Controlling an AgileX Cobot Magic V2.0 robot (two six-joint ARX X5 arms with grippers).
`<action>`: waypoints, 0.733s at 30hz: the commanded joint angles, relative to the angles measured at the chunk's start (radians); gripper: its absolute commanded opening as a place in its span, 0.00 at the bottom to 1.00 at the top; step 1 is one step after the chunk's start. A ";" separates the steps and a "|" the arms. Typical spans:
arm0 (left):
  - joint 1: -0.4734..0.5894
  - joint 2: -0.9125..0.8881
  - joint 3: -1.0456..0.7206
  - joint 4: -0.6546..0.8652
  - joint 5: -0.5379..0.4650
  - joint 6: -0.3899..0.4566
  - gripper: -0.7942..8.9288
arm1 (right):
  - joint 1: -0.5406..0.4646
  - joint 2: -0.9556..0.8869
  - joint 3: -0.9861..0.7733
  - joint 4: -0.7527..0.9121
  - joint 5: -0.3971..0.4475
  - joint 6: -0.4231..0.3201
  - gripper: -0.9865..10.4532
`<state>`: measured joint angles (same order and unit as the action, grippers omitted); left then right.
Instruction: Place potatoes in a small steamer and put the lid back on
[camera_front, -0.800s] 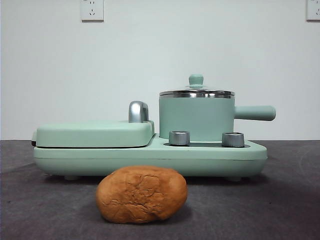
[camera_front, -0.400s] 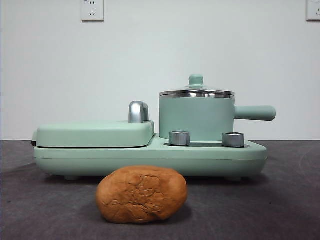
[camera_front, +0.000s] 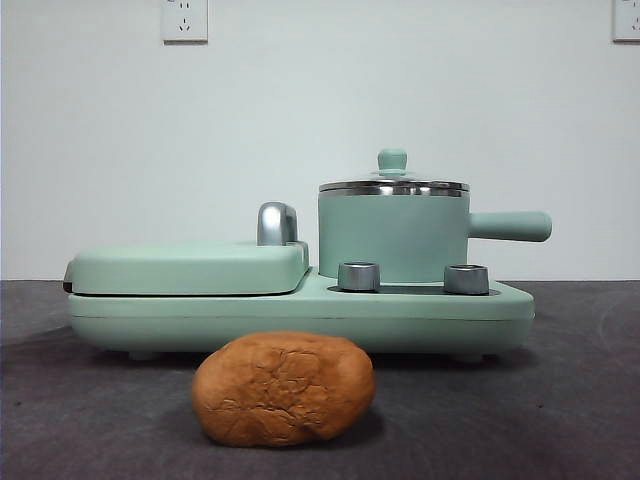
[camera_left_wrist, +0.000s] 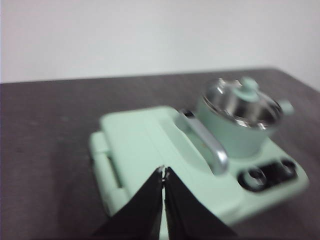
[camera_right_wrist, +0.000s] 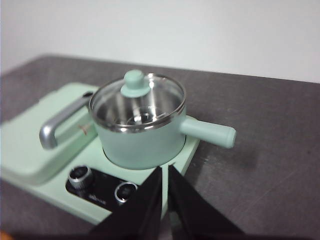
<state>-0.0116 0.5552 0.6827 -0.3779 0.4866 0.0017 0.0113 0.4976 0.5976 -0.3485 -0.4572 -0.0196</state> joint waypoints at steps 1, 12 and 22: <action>-0.006 0.061 0.047 -0.025 0.067 0.166 0.09 | 0.009 0.048 0.044 -0.005 -0.013 -0.161 0.10; -0.084 0.201 0.098 -0.034 0.092 0.428 0.11 | 0.065 0.153 0.111 -0.036 0.048 -0.375 0.22; -0.139 0.210 0.098 0.030 0.091 0.396 0.35 | 0.065 0.154 0.111 -0.038 0.071 -0.374 0.29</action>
<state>-0.1463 0.7544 0.7605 -0.3645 0.5743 0.4030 0.0723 0.6456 0.6933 -0.3923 -0.3889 -0.3889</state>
